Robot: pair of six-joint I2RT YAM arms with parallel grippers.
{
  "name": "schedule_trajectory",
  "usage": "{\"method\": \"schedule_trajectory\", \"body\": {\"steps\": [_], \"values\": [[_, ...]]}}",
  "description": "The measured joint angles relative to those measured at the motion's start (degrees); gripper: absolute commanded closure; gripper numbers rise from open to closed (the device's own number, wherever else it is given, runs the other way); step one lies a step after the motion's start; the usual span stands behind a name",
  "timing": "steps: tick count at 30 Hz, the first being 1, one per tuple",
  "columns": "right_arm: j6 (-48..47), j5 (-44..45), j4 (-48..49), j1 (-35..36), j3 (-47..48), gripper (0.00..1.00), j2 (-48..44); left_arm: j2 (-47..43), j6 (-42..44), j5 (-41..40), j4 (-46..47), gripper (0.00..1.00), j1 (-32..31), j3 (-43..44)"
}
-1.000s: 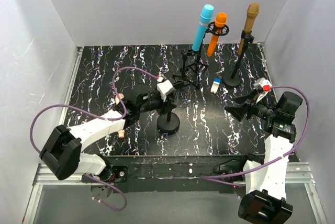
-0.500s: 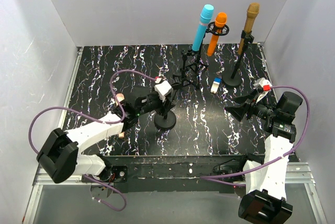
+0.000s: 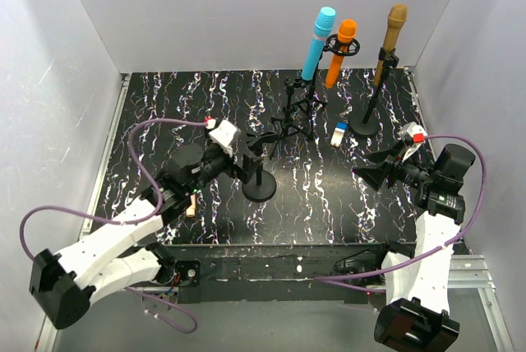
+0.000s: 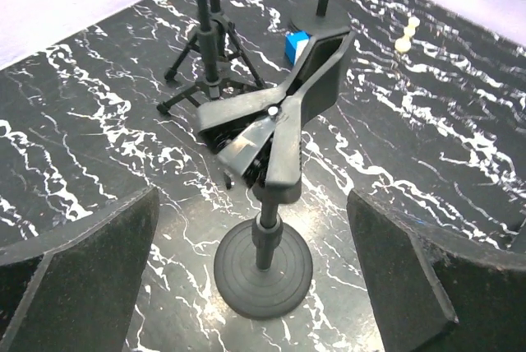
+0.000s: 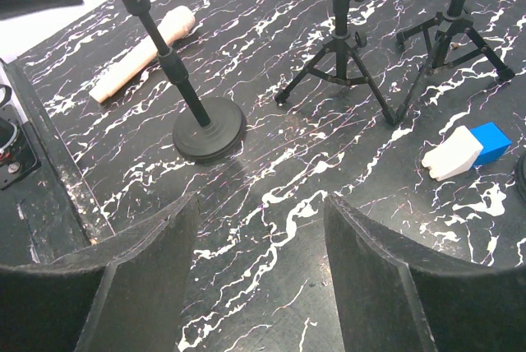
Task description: Attach the microphones to the stand
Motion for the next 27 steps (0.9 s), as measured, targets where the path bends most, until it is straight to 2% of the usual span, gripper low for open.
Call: {"method": "schedule_trajectory", "body": {"steps": [6, 11, 14, 18, 20, 27], "values": [[0.0, 0.0, 0.0, -0.1, 0.0, 0.31, 0.6, -10.2, -4.8, -4.5, -6.0, 0.02, 0.0, -0.1], [0.0, 0.0, 0.0, -0.1, 0.0, 0.31, 0.7, -12.2, -11.2, -15.2, -13.6, 0.02, 0.7, 1.6], [0.0, 0.0, 0.0, -0.1, 0.0, 0.31, 0.7, -9.2, -15.8, -17.4, -18.4, 0.02, 5.4, 3.2], [0.0, 0.2, 0.0, -0.1, 0.0, 0.31, 0.7, -2.5, -23.0, -14.1, -23.7, 0.02, 20.6, 3.6], [-0.1, 0.3, 0.0, -0.2, 0.0, 0.31, 0.7, 0.4, -25.8, -14.1, -26.1, 0.02, 26.0, 3.2], [-0.1, 0.3, 0.0, -0.3, 0.0, 0.31, 0.7, 11.5, -31.0, -18.5, -32.4, 0.03, 27.3, 3.3]]}}
